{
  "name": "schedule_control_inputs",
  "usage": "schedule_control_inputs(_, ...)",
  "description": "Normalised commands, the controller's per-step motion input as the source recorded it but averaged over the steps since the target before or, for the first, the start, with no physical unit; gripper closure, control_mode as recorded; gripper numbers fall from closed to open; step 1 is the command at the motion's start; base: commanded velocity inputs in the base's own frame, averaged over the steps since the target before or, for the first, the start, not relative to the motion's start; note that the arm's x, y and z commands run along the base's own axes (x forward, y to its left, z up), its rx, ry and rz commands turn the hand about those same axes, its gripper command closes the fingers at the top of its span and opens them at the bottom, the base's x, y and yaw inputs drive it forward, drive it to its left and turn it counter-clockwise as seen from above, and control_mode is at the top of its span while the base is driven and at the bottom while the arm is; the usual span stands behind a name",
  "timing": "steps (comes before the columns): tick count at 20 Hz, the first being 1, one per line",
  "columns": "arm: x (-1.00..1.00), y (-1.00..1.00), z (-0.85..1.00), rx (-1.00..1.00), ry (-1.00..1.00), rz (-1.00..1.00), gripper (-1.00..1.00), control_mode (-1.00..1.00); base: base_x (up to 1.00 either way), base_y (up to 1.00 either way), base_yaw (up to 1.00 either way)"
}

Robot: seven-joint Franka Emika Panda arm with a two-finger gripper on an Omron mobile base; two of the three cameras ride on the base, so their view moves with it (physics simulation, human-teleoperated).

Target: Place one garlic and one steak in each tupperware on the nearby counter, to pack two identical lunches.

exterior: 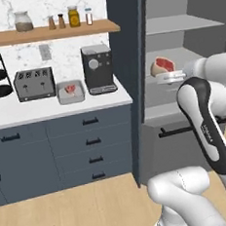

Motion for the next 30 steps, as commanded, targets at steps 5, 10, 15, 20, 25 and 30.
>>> schedule_control_inputs(5, 0.00, 0.00, 0.00, 0.00, 0.00, 0.00, 1.00, 1.00, 0.08, 1.00, 0.12)
schedule_control_inputs(10, 0.00, 0.00, 0.00, 0.00, 0.00, 0.00, 1.00, 1.00, 0.76, 1.00, 0.13)
schedule_control_inputs(15, 0.00, 0.00, 0.00, 0.00, 0.00, 0.00, 1.00, 1.00, 1.00, 1.00, 0.02)
schedule_control_inputs(20, 0.00, 0.00, 0.00, 0.00, 0.00, 0.00, 1.00, 1.00, 1.00, 1.00, -0.07)
schedule_control_inputs(25, 0.00, 0.00, 0.00, 0.00, 0.00, 0.00, 1.00, 1.00, 0.99, 0.91, -0.28)
schedule_control_inputs(30, 0.00, 0.00, 0.00, 0.00, 0.00, 0.00, 1.00, 1.00, 0.66, 0.45, -0.05)
